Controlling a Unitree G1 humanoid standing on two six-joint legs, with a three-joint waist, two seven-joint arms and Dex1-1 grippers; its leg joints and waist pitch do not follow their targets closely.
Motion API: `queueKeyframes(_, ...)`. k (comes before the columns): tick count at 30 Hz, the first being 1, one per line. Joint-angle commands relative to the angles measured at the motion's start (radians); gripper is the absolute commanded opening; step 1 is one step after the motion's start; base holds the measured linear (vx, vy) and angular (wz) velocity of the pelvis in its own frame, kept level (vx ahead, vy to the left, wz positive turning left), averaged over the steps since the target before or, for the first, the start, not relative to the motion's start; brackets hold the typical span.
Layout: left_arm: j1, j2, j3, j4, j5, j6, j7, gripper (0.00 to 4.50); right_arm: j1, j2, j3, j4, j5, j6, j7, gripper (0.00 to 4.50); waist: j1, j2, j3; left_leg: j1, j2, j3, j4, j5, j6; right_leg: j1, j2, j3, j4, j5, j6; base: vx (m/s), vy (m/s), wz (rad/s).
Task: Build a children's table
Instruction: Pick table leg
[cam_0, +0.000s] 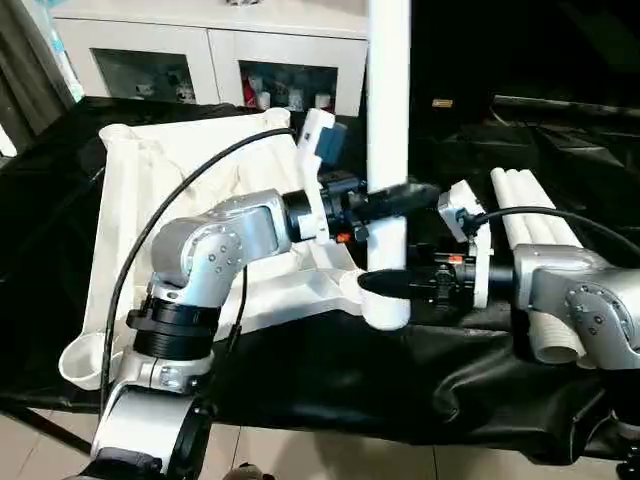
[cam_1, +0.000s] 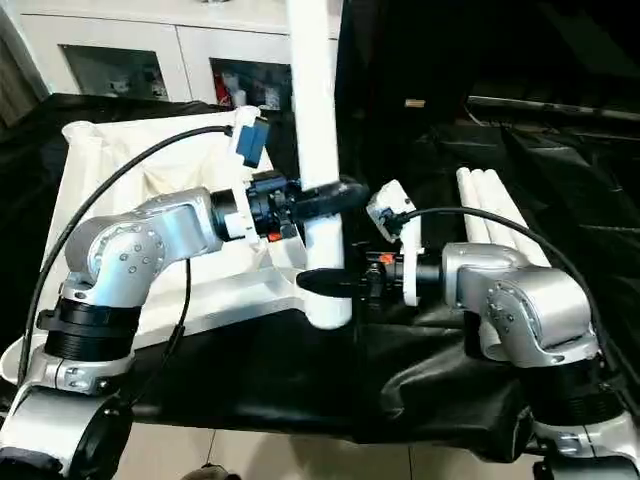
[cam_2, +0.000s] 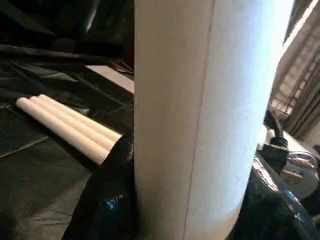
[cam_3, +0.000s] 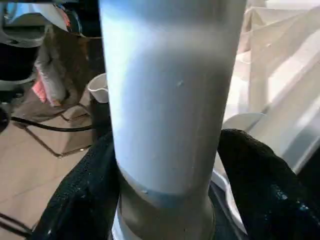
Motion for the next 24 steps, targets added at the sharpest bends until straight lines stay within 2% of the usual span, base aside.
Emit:
queueKeyframes(1, 0.009, 0.009, -0.021, -0.039, -0.030, 0.007, -0.025, 1.91, -0.018, -0.004, -0.015, 0.013, 0.012, 0.011, 0.008, 3.09, 0.005, -0.020, -0.073, 0.017, 0.063, -0.021, -0.057, -0.002, 0.067, 0.049, -0.090, 0.050, -0.069, 0.065, -0.267, 0.000, 0.000, 0.00)
queueKeyframes(4, 0.013, 0.012, -0.026, -0.047, -0.029, 0.010, -0.032, 1.91, -0.020, -0.006, -0.015, 0.018, 0.015, 0.014, 0.016, 3.09, 0.004, -0.018, -0.072, 0.017, 0.063, -0.021, -0.057, -0.004, 0.064, 0.047, -0.088, 0.050, -0.069, 0.063, -0.266, 0.000, 0.000, 0.00)
queueKeyframes(6, 0.013, 0.012, -0.027, -0.049, -0.025, 0.011, -0.038, 1.91, -0.021, -0.009, -0.011, 0.020, 0.020, 0.018, 0.023, 3.09, 0.004, -0.023, -0.072, 0.017, 0.063, -0.021, -0.058, -0.007, 0.062, 0.049, -0.089, 0.050, -0.070, 0.056, -0.264, 0.000, 0.000, 0.00)
queueKeyframes(17, 0.024, 0.027, -0.068, -0.062, -0.016, 0.011, -0.067, 1.91, -0.024, -0.020, 0.002, 0.017, 0.043, 0.039, 0.072, 3.09, 0.006, -0.021, -0.074, 0.017, 0.063, -0.021, -0.057, 0.004, 0.065, 0.049, -0.088, 0.049, -0.067, 0.067, -0.264, 0.000, 0.000, 0.00)
queueKeyframes(18, 0.024, 0.029, -0.072, -0.056, -0.008, 0.006, -0.070, 1.91, -0.023, -0.024, 0.005, 0.013, 0.045, 0.041, 0.078, 2.82, 0.005, -0.021, -0.073, 0.017, 0.063, -0.021, -0.057, 0.004, 0.065, 0.049, -0.088, 0.049, -0.068, 0.070, -0.264, 0.000, 0.000, 0.00)
queueKeyframes(22, 0.025, 0.029, -0.073, -0.052, -0.004, 0.004, -0.071, 1.90, -0.020, -0.031, 0.011, 0.009, 0.043, 0.040, 0.085, 2.70, 0.006, -0.022, -0.074, 0.016, 0.063, -0.021, -0.056, 0.005, 0.068, 0.049, -0.088, 0.049, -0.067, 0.074, -0.266, 0.000, 0.000, 0.00)
queueKeyframes(24, 0.025, 0.029, -0.074, -0.052, -0.005, 0.004, -0.070, 1.90, -0.013, -0.040, 0.025, 0.004, 0.032, 0.036, 0.093, 2.41, 0.007, -0.020, -0.075, 0.017, 0.063, -0.022, -0.055, 0.009, 0.067, 0.049, -0.088, 0.049, -0.066, 0.079, -0.268, 0.000, 0.000, 0.00)
